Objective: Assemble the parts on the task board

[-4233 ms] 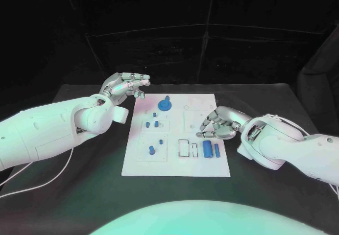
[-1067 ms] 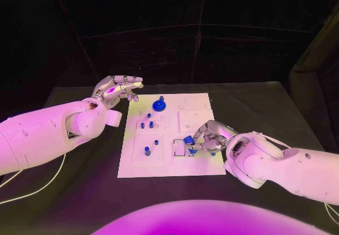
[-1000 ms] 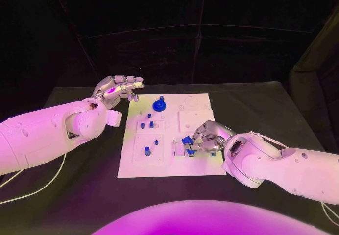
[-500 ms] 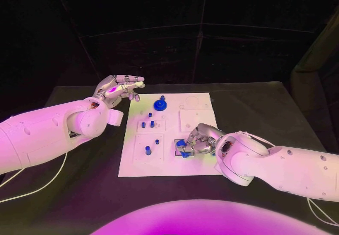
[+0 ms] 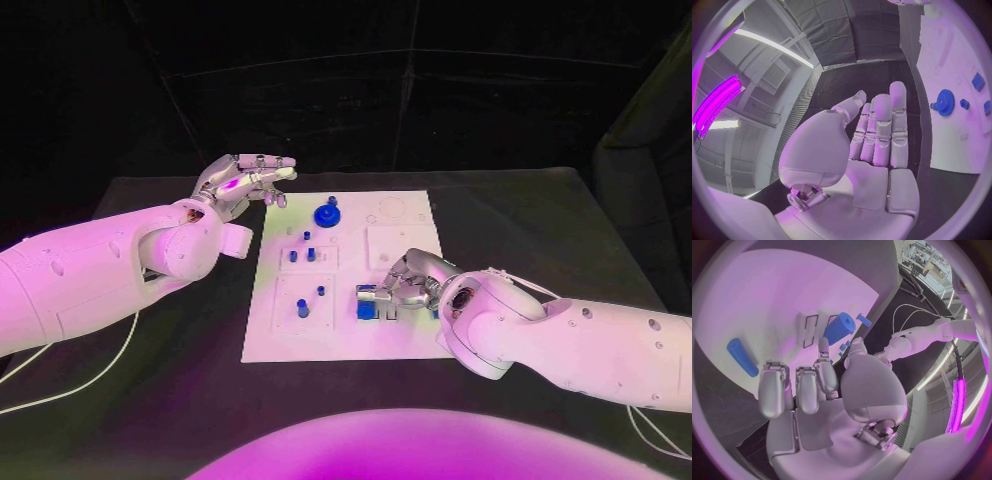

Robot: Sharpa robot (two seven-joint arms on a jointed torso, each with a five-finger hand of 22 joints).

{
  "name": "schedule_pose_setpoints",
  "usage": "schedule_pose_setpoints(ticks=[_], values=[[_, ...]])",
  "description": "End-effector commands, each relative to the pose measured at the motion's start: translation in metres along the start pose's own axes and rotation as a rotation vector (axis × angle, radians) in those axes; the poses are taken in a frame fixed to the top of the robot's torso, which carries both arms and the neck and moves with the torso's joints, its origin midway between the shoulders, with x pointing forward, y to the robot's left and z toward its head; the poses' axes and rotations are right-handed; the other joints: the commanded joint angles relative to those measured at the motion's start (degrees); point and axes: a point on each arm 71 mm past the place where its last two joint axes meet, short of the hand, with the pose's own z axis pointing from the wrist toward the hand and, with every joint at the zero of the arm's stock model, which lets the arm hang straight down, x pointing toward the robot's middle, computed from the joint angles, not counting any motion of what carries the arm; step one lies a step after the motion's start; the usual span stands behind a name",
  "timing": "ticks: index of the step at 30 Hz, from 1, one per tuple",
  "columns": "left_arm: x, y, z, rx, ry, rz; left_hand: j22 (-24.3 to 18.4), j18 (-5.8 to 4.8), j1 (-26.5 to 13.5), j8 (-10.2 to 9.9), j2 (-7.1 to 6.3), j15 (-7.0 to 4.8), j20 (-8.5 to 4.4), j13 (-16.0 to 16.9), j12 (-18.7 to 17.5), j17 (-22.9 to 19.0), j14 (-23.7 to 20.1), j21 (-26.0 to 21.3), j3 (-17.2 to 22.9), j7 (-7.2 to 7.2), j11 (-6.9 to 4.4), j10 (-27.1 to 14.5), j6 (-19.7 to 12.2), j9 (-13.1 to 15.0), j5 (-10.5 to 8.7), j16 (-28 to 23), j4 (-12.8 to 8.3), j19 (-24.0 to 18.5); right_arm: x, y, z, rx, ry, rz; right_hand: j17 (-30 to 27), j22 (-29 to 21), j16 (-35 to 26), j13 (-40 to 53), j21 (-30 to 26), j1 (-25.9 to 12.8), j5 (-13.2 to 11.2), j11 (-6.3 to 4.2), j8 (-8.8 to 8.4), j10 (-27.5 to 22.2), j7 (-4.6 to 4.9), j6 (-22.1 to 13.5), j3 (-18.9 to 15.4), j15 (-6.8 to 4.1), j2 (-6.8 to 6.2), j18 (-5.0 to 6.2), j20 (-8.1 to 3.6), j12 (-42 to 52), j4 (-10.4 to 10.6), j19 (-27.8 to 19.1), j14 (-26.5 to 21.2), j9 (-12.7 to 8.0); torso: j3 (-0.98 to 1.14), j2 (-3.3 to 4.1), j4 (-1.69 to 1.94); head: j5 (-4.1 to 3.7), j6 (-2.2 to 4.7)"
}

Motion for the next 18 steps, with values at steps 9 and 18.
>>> schedule_pose_setpoints(ticks=[9,18], values=[[0.0014,-0.0010,0.0007,0.004,0.012,-0.008,-0.14,0.74,0.04,0.14,0.65,0.13,0.22,-0.10,0.39,-0.26,-0.55,-0.49,-0.56,0.18,-0.08,-0.38,-0.09,-0.07,0.33,-0.36,0.06,-0.25,-0.0029,0.0037,-0.0025,-0.034,-0.033,-0.013,2.59,-0.23,-0.62,-0.51,-0.34,-1.33,-0.02,-0.05,0.00,-0.61,-0.09,-0.50,3.73,-0.27,-1.90,-0.91,-0.55,-1.38,-0.19,0.41,3.77,0.83,0.04,0.05,-0.07,-0.08,-0.01],[0.0014,-0.0009,0.0008,0.003,0.013,-0.008,-0.14,0.74,0.04,0.14,0.65,0.13,0.22,-0.10,0.39,-0.26,-0.55,-0.49,-0.56,0.18,-0.08,-0.38,-0.09,-0.07,0.33,-0.36,0.06,-0.25,-0.0027,0.0053,-0.0052,-0.070,-0.016,-0.048,2.95,0.23,-0.62,0.08,-0.21,13.14,4.51,-0.22,0.24,-0.39,-0.18,-0.43,6.43,-0.43,0.80,-0.99,-0.69,-1.55,-6.17,0.56,3.87,1.90,0.01,0.00,-0.07,-0.18,-0.13]])
